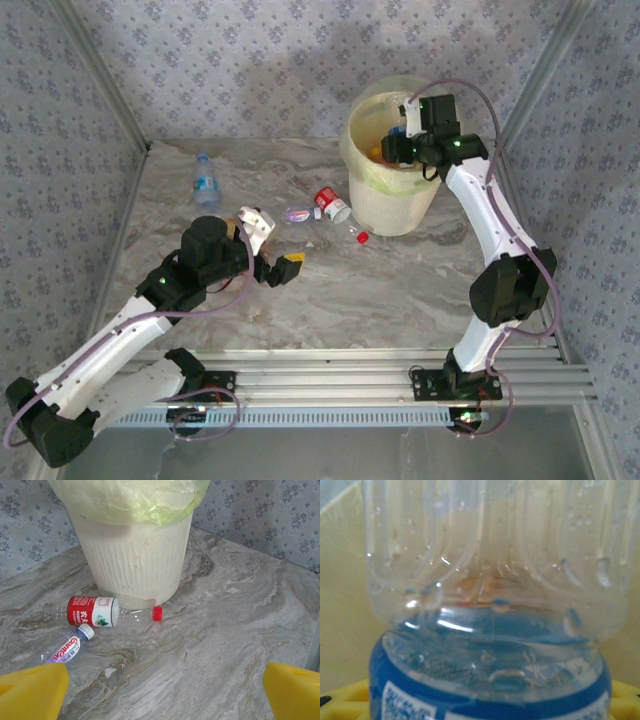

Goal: Put the plastic bottles in the bin

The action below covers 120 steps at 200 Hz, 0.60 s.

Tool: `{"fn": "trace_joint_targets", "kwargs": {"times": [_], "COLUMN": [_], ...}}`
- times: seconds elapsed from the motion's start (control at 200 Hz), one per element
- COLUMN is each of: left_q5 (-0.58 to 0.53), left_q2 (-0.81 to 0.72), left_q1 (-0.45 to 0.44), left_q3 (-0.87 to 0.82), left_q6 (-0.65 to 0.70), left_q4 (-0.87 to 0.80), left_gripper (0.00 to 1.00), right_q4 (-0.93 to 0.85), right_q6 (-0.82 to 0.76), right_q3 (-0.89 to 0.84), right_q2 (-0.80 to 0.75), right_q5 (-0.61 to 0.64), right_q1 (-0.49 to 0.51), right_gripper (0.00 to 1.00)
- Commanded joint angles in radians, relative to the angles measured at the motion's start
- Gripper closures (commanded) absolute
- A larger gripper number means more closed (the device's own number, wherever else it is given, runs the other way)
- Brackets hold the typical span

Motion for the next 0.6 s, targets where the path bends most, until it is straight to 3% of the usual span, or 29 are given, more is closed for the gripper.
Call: {"fn": "trace_joint_targets", "kwargs": {"times": [0.0,0.595], "left_q5": [0.020,0.026], "left_q2": [0.006,0.013], "left_q1": [-0.007,-0.009], "left_q3": [0.019,0.021], "left_q6": [0.021,0.028], "left_q4": [-0.008,-0.013], "left_gripper": [0.00,0.00], "right_q4": [-0.014,-0.006], "right_q6": [0.008,0.027], "right_q3": [-0.013,-0.029], "right_q2": [0.017,-0.065], "right_q5": [-0.030,-0.032], "right_q1": [-0.006,-0.006], "right_gripper": [0.44,0.15]}}
